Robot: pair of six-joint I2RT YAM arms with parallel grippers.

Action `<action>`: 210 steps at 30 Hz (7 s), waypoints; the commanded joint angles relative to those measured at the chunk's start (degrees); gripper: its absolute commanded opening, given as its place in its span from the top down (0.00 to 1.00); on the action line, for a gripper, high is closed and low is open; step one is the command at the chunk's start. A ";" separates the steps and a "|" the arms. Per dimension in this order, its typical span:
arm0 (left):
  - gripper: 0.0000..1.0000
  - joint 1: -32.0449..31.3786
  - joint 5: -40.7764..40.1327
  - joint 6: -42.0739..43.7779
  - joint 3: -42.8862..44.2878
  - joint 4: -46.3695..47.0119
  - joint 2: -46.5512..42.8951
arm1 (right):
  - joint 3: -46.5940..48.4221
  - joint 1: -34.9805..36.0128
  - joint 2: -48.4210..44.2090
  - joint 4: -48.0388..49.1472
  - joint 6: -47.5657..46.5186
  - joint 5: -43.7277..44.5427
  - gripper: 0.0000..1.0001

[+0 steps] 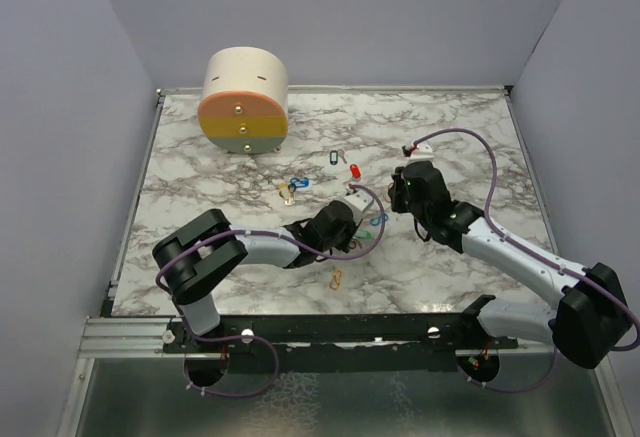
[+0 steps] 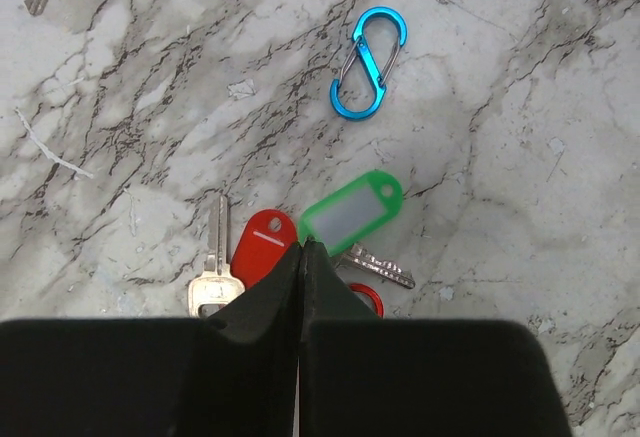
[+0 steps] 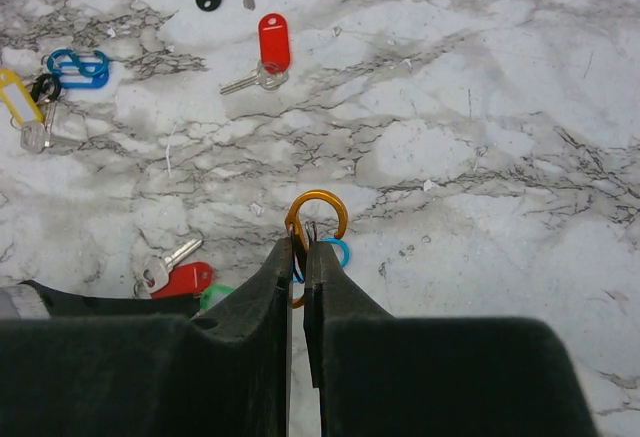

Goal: Put the keys on the keyring

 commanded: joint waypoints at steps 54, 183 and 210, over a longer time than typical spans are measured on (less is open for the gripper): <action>1.00 -0.31 8.32 13.61 2.26 6.63 -9.67 | -4.62 0.60 4.52 8.35 -2.76 -20.44 0.99; 1.00 -1.54 -4.34 11.49 -6.04 18.63 -13.83 | -7.82 1.15 1.68 14.89 36.40 -8.86 0.99; 1.00 -1.67 -3.50 12.24 -4.55 19.72 -13.21 | -11.72 1.15 -4.08 17.63 45.44 -6.22 0.45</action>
